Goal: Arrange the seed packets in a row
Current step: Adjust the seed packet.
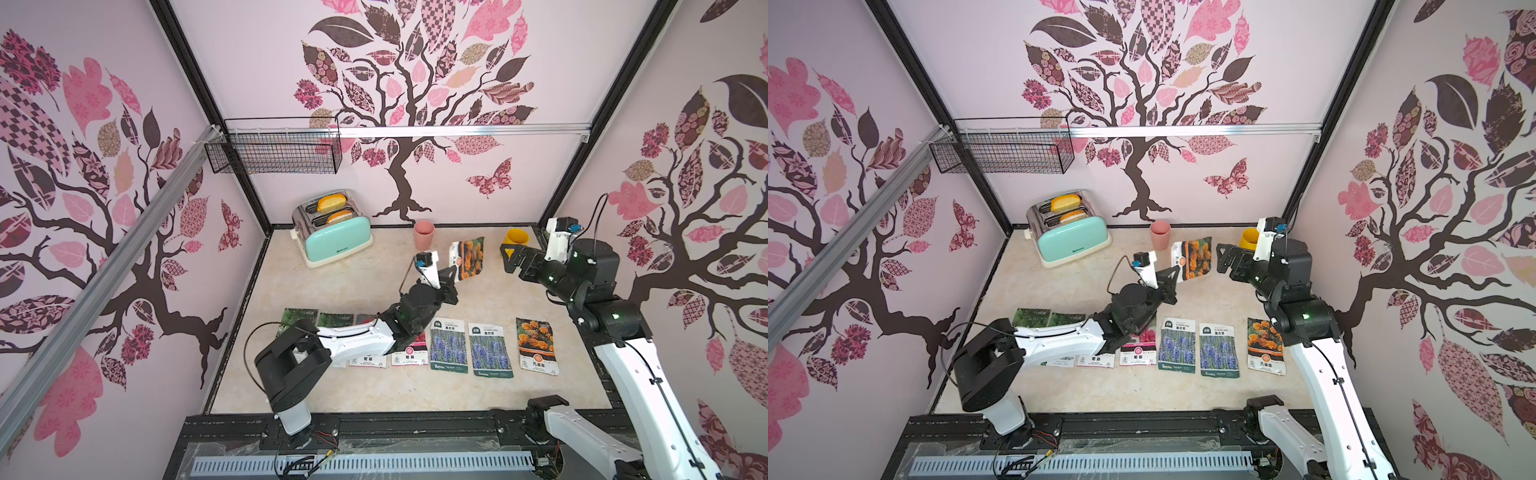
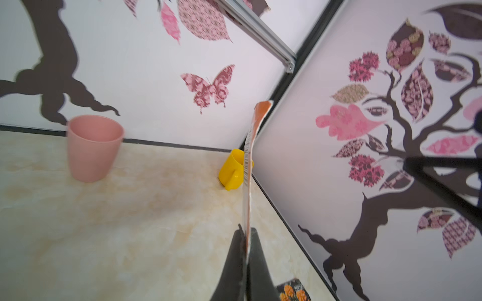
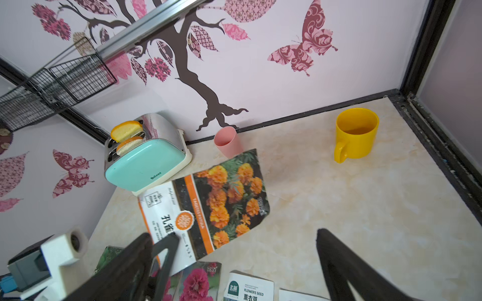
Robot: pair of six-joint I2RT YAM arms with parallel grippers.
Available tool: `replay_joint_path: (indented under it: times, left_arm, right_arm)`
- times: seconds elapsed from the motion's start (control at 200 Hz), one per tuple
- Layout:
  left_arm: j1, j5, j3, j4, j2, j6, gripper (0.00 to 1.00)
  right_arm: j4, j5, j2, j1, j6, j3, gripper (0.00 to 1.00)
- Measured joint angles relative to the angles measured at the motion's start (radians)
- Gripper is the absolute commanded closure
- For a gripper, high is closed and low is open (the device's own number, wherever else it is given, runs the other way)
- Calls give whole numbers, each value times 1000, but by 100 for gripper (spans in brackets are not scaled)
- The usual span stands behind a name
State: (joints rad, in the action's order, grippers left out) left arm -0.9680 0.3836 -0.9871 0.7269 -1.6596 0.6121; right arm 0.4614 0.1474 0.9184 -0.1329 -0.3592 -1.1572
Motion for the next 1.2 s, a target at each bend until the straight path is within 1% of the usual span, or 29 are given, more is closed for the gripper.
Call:
replay_joint_path:
  times: [0.16,0.27,0.335,0.435,0.605,0.755,0.935,1.005,1.045,1.195]
  left_arm:
    - [63,32,117,50,132,208,100]
    - [108,31,175,66,180,350,100]
    - [131,24,200,82,186,433,100]
    - [141,3,220,92,185,523,100]
    - [141,-56,225,126,168,644,100]
    - [135,-100,225,162,119,706,100]
    - [98,-124,221,170,79,729,100]
    - [78,-129,208,174,63,727,100]
    - [68,-132,198,177,55,724,100]
    - [44,-141,168,177,45,712,100]
  right_arm:
    - [-122,102,-25,3,-94,166,0]
    - [-234,180,-49,3,-188,301,3]
    - [-323,229,-67,3,-257,381,7]
    - [-468,300,-70,3,-365,478,14]
    - [-692,385,-29,3,-513,565,25]
    - [-838,426,25,3,-602,591,31]
    - [-973,440,97,-10,-661,594,36]
    - [-1011,442,129,-20,-678,594,42]
    - [-1029,444,146,-26,-689,594,44]
    - [-1048,449,153,-35,-693,595,45]
